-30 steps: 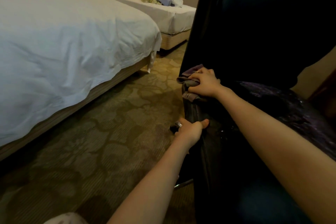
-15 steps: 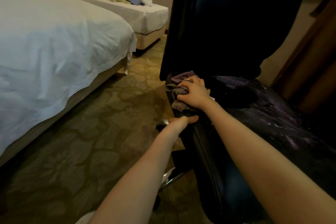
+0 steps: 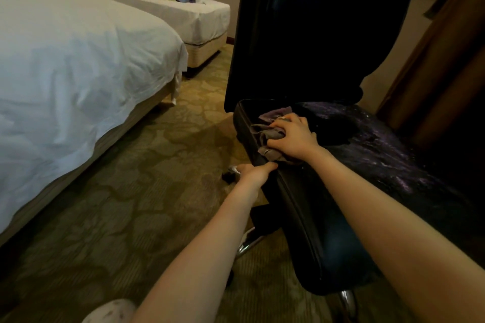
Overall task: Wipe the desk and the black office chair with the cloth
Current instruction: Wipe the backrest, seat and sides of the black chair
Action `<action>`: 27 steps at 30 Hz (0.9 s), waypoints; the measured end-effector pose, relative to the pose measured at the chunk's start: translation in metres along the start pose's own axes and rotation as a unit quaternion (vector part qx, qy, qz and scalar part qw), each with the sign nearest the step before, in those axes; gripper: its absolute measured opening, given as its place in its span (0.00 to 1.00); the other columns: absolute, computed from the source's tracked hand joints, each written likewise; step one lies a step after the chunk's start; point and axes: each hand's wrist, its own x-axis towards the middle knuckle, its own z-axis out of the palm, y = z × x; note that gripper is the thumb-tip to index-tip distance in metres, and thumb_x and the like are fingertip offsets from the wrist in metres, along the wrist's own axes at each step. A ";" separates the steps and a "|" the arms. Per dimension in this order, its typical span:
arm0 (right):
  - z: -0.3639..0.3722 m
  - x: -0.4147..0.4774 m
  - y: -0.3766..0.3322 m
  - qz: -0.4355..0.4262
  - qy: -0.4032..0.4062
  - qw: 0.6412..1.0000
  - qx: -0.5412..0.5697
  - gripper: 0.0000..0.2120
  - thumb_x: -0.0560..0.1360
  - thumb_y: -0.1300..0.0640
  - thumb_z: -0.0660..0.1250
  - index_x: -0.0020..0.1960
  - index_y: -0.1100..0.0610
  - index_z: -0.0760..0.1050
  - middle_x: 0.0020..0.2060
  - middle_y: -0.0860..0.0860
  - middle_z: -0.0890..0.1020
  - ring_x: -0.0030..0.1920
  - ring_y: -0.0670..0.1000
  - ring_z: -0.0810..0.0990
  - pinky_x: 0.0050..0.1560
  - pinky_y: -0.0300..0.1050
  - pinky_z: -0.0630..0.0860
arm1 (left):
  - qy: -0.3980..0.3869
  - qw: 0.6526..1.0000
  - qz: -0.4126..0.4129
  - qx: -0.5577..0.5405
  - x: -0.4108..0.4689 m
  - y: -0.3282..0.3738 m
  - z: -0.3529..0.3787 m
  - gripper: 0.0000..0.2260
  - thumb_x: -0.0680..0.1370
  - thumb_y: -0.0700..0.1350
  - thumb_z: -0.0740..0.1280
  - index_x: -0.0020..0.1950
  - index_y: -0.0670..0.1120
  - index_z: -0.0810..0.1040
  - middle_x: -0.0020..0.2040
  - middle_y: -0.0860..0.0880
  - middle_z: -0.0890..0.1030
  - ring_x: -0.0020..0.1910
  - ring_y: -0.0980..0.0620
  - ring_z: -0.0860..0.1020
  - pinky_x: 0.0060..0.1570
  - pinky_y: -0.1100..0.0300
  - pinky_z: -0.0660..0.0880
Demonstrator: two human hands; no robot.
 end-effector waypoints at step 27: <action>-0.013 -0.084 0.006 0.100 0.027 0.995 0.017 0.23 0.71 0.44 0.68 0.65 0.45 0.72 0.69 0.49 0.63 0.70 0.55 0.55 0.66 0.60 0.60 | 0.095 0.995 -0.008 -0.031 -0.002 0.003 0.023 0.36 0.79 0.50 0.62 0.76 0.42 0.42 0.74 0.38 0.57 0.70 0.38 0.63 0.66 0.51 0.63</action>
